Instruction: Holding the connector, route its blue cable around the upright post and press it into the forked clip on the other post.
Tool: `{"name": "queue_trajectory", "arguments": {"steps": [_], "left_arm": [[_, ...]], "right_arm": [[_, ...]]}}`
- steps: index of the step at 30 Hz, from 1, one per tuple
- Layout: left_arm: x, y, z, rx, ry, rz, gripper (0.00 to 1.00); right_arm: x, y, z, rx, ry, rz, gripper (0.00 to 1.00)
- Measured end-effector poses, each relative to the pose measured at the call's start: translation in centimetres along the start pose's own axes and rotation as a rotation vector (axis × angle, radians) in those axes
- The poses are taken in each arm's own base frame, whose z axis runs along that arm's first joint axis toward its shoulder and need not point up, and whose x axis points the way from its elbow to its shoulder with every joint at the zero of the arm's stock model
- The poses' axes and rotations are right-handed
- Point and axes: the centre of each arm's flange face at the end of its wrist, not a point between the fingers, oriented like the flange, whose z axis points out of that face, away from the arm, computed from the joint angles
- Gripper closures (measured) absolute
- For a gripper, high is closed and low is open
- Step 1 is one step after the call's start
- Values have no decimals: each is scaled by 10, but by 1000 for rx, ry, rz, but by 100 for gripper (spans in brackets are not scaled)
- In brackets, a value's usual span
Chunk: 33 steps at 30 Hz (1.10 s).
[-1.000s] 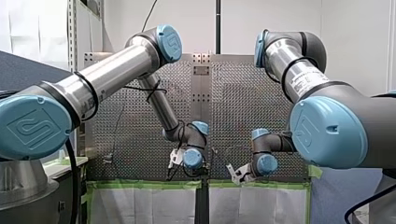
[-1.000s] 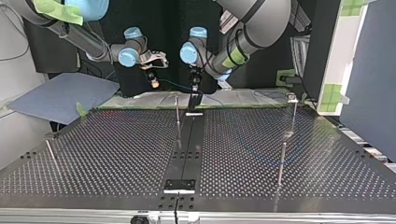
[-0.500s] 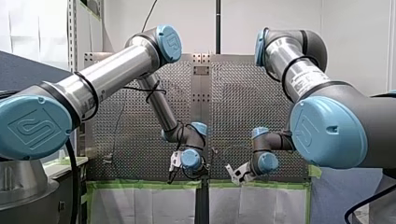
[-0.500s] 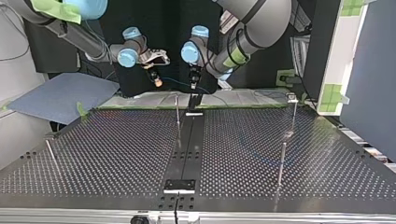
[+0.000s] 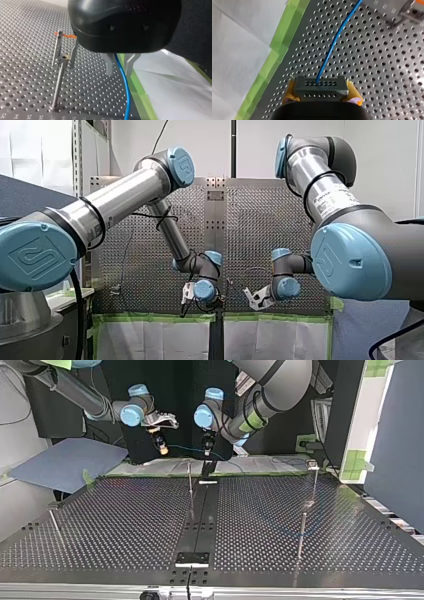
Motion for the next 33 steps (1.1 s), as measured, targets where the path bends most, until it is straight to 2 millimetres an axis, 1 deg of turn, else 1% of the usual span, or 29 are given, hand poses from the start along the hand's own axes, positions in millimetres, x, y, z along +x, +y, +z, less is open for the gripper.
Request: {"name": "queue_trajectory", "arguments": {"steps": [4,8,15,31,32,33], "left_arm": [[-1,0,1,-1,-6,-9,77],[-2,0,3,-1,-14,-24,77],[-4,0,4,-1,-25,-55,77],[-7,-1,7,3,-46,-127,77],[-7,-1,7,3,-48,-137,75],[-7,-1,8,3,-50,-146,75]], "right_arm": [[-6,-2,-6,-36,-6,28,100],[-6,0,-5,-76,11,43,100],[0,6,1,-107,75,53,100],[16,13,13,-117,239,114,100],[17,13,14,-117,245,114,100],[17,14,14,-116,251,115,100]]}}
